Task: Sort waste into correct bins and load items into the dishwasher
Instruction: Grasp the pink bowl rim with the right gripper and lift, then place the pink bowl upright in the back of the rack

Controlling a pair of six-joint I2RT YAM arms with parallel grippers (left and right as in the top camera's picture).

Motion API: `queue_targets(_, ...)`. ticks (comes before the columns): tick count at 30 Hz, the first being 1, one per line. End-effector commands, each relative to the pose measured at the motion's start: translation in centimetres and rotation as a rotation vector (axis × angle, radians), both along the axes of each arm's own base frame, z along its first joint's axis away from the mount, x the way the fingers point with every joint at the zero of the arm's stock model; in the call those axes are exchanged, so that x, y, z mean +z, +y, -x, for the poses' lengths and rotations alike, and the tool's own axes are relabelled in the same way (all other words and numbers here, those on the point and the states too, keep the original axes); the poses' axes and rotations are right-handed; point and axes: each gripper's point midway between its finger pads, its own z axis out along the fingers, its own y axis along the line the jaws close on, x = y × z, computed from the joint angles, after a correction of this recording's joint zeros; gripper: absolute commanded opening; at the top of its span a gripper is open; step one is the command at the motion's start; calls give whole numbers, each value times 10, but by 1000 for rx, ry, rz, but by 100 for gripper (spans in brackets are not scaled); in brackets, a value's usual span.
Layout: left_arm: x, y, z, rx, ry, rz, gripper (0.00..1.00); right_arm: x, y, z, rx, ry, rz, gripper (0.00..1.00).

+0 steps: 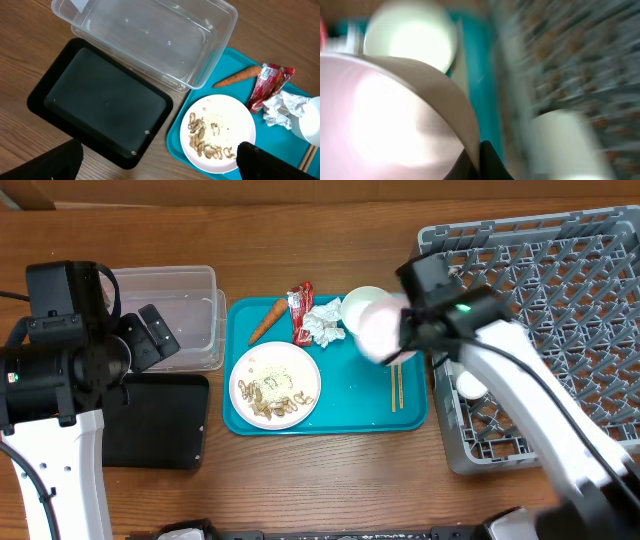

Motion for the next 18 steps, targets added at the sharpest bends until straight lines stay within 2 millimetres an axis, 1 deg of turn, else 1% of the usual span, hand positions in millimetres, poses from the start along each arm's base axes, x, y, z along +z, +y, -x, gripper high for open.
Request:
queue_targets(1, 3, 2, -2, 18, -13, 3, 100, 83, -88, -9, -330, -350, 375, 4)
queue_targets(3, 3, 2, -2, 18, -13, 3, 100, 103, -109, -7, -414, -428, 501, 4)
queue_targets(4, 3, 2, -2, 18, -13, 3, 100, 109, -118, -7, -449, -456, 555, 4)
queue_targets(5, 3, 2, -2, 18, -13, 3, 100, 115, -127, -8, -485, -483, 607, 4)
queue_targets(7, 3, 2, -2, 18, -13, 3, 100, 120, -142, -11, -549, -517, 684, 4)
queue_targets(8, 3, 2, -2, 18, -13, 3, 100, 117, -153, -15, -590, -523, 720, 4)
queue_targets(11, 3, 2, -2, 18, -13, 3, 100, 102, -167, -25, -627, -491, 743, 4)
queue_targets(16, 3, 2, -2, 18, -13, 3, 100, 68, -194, -34, -657, -377, 822, 4)
queue_targets(18, 3, 2, -2, 18, -13, 3, 100, 55, -208, -35, -676, -333, 868, 4)
